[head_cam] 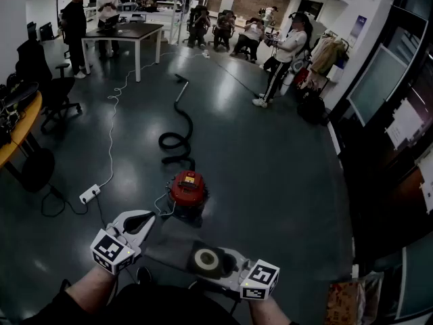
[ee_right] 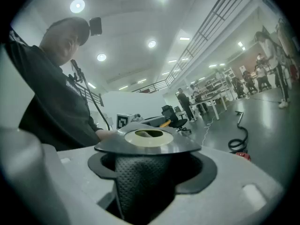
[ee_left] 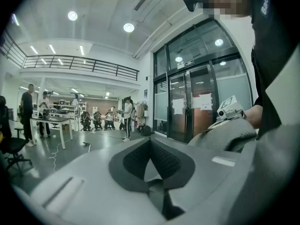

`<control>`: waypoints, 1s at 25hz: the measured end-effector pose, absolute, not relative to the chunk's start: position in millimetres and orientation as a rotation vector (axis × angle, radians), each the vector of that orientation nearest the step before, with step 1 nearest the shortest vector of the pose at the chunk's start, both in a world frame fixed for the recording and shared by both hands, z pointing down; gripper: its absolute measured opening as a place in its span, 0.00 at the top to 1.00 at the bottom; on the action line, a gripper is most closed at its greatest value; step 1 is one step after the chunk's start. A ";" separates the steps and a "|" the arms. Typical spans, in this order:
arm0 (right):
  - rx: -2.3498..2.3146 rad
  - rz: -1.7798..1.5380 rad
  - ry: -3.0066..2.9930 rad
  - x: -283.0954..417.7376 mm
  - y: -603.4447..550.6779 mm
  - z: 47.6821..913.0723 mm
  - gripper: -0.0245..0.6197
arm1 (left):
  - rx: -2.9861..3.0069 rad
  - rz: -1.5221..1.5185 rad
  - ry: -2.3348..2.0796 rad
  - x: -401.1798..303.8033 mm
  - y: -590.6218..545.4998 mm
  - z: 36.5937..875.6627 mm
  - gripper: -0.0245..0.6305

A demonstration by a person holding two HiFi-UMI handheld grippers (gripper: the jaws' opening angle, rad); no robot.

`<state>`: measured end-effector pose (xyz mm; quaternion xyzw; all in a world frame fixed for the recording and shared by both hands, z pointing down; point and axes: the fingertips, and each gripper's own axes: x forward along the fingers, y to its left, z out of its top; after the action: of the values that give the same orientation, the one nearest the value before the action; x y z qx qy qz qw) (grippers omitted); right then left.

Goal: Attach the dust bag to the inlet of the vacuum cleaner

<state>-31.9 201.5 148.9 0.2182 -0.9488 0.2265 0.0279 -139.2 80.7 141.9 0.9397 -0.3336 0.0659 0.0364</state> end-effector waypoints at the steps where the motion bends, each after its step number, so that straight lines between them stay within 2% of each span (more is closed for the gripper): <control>1: 0.674 0.700 -2.930 -31.0 202.5 149.5 0.48 | 2.885 0.203 -1.028 -138.9 81.8 142.7 0.96; 25: 0.627 0.794 -2.974 -10.3 208.0 169.8 0.47 | 2.841 0.309 -1.131 -133.8 83.7 153.8 0.96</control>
<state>-10.3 208.0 169.8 0.1997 -0.9467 0.2527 0.0001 -133.8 83.7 153.8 0.9239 -0.3677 0.1006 0.0340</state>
